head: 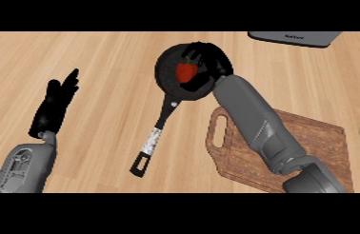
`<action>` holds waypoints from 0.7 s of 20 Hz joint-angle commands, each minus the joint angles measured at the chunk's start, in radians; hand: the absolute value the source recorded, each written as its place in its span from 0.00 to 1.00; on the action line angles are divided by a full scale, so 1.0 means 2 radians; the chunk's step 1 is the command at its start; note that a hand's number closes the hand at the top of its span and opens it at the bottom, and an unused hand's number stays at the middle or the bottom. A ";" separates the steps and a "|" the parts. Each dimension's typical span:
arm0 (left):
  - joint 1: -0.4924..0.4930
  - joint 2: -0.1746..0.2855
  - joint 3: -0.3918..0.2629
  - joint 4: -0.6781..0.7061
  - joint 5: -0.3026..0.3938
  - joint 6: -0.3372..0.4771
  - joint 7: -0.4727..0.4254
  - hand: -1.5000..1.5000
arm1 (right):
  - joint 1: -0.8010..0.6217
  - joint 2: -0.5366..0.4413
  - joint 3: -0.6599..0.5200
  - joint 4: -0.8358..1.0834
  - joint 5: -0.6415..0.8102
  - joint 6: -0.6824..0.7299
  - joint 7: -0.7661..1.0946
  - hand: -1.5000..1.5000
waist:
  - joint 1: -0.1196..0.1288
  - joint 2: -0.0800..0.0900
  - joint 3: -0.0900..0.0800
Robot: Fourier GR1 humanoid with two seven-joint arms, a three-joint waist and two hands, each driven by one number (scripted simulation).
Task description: Pick the bell pepper from the cutting board and place it in the pan
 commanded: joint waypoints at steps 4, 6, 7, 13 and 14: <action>-0.034 -0.007 -0.009 0.009 -0.005 -0.001 0.013 0.50 | -0.009 0.000 -0.001 0.023 -0.051 0.000 -0.027 0.00 | 0.015 0.004 0.000; -0.019 -0.016 -0.018 0.002 -0.013 0.006 0.009 0.50 | 0.002 0.000 -0.004 0.023 -0.065 -0.012 -0.046 0.00 | 0.025 0.004 0.001; -0.027 -0.007 -0.012 0.010 -0.007 -0.004 0.003 0.50 | 0.006 0.000 -0.008 0.020 -0.077 -0.011 -0.058 0.00 | 0.023 0.005 0.001; -0.023 -0.016 -0.013 0.013 -0.006 0.000 0.002 0.50 | 0.007 0.000 -0.034 0.008 -0.136 -0.050 -0.108 0.00 | 0.023 0.002 0.001; -0.020 -0.007 -0.008 0.016 -0.013 0.007 0.004 0.50 | -0.007 0.000 -0.041 0.007 -0.141 -0.046 -0.110 0.00 | 0.013 0.000 0.001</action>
